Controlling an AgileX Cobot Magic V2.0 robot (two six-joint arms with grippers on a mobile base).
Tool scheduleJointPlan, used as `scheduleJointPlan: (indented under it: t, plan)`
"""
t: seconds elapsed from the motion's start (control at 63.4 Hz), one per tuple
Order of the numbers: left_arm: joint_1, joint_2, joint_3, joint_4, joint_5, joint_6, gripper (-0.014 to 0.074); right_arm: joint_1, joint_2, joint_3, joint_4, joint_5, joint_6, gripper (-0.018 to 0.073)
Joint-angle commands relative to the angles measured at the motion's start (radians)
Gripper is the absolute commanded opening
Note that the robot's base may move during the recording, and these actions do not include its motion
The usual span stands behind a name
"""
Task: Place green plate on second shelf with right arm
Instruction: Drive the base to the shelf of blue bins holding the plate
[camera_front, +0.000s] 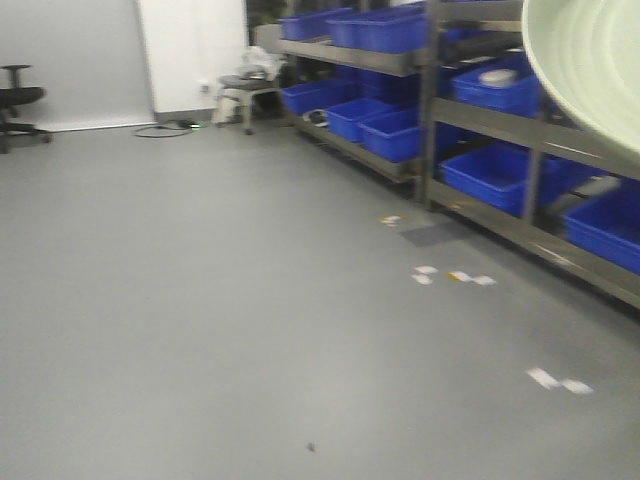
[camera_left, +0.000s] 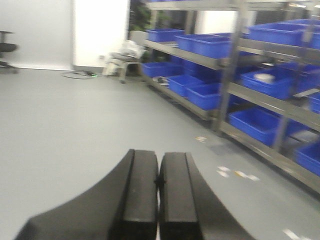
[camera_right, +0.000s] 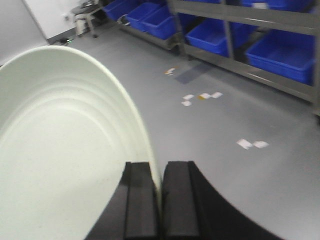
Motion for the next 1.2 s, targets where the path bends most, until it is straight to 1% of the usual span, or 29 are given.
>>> scheduleJointPlan:
  t: [0.0, 1.183]
  plan:
    - [-0.007, -0.016, 0.041, -0.008, -0.087, -0.003, 0.0130, -0.007, 0.007, -0.032, -0.056, -0.075, 0.009, 0.0048]
    - [-0.007, -0.016, 0.041, -0.008, -0.087, -0.003, 0.0130, -0.007, 0.007, -0.032, -0.056, -0.075, 0.009, 0.0048]
